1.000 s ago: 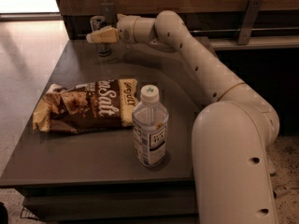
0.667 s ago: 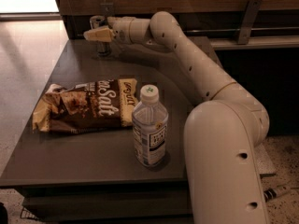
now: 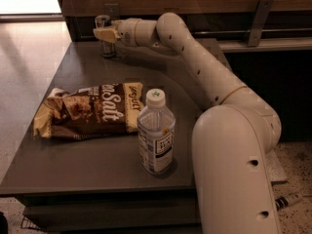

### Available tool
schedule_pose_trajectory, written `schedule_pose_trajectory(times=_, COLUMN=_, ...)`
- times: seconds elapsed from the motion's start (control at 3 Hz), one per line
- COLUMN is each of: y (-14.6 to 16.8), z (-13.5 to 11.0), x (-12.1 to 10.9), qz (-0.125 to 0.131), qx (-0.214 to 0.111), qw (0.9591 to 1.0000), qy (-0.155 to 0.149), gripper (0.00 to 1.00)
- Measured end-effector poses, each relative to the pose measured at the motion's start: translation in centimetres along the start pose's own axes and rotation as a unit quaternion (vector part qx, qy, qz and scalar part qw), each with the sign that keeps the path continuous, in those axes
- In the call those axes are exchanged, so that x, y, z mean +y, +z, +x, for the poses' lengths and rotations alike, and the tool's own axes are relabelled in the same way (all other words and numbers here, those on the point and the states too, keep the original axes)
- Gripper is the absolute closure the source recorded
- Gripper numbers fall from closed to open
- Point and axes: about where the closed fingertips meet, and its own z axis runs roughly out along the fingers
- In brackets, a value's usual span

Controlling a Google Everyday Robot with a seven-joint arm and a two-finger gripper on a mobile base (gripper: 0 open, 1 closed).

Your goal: Pick redbull can

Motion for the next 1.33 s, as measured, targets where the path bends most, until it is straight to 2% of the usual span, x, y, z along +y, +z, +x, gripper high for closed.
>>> schedule_pose_trajectory(times=0.33, y=0.5, z=0.1, x=0.4, qz=-0.004, qx=0.000, qw=1.0000, qy=0.001, gripper=1.00)
schedule_pose_trajectory(times=1.0, y=-0.3, z=-0.9, x=0.7, qz=-0.001, qx=0.007, qw=1.0000, qy=0.000, gripper=1.00)
schedule_pose_trajectory(times=1.33, y=-2.1, z=-3.0, x=1.0, qz=0.011, qx=0.017, qw=0.9998, qy=-0.005, gripper=1.00)
